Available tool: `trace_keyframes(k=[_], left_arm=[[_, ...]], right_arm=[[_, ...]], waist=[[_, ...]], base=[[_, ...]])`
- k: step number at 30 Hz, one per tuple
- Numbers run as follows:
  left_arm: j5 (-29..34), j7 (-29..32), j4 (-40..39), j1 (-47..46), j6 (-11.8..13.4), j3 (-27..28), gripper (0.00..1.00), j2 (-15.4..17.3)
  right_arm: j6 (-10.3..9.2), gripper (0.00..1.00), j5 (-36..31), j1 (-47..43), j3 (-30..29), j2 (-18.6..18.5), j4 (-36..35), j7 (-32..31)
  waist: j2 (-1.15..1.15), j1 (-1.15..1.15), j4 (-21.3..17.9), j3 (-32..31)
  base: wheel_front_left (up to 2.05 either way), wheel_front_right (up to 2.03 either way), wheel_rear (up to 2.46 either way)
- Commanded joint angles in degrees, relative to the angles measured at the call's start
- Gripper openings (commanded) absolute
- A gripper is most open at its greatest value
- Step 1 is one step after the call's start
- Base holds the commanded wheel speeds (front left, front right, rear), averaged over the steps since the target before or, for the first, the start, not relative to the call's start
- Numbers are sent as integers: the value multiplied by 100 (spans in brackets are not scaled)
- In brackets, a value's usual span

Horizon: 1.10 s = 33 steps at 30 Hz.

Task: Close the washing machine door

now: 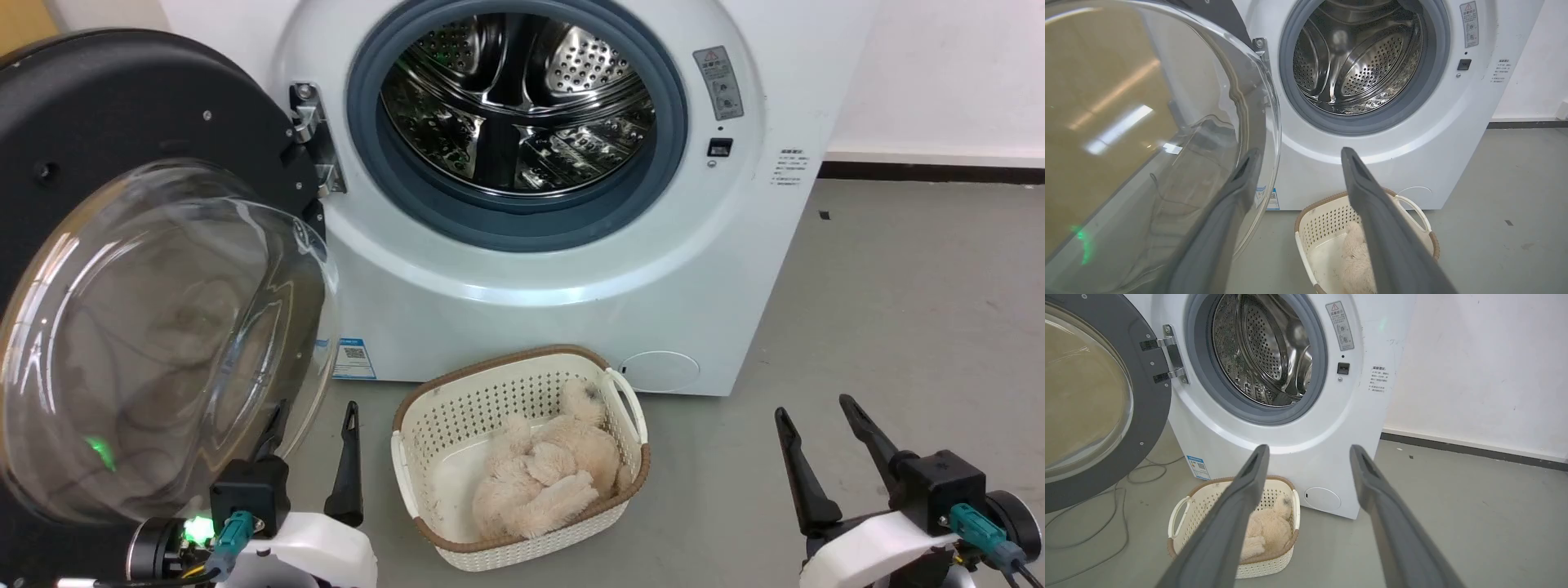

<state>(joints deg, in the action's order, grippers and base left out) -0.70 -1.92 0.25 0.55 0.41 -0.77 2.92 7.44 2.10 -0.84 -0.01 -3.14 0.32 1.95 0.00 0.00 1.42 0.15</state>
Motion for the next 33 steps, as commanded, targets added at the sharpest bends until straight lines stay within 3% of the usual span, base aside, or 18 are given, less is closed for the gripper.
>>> trace_keyframes(k=[1, 33], left_arm=[[-60, -70, -25, 15, 32, -2, 100, -1], [-181, -452, -144, 127, 140, 10, 100, -2]], right_arm=[[2, 100, 72, -18, -1, 4, -2, 67], [3, 100, 336, -46, 211, 11, 156, 449]], waist=[[0, 0, 37, -4], [0, 0, 926, -48]], base=[[0, 0, 0], [0, 0, 0]])
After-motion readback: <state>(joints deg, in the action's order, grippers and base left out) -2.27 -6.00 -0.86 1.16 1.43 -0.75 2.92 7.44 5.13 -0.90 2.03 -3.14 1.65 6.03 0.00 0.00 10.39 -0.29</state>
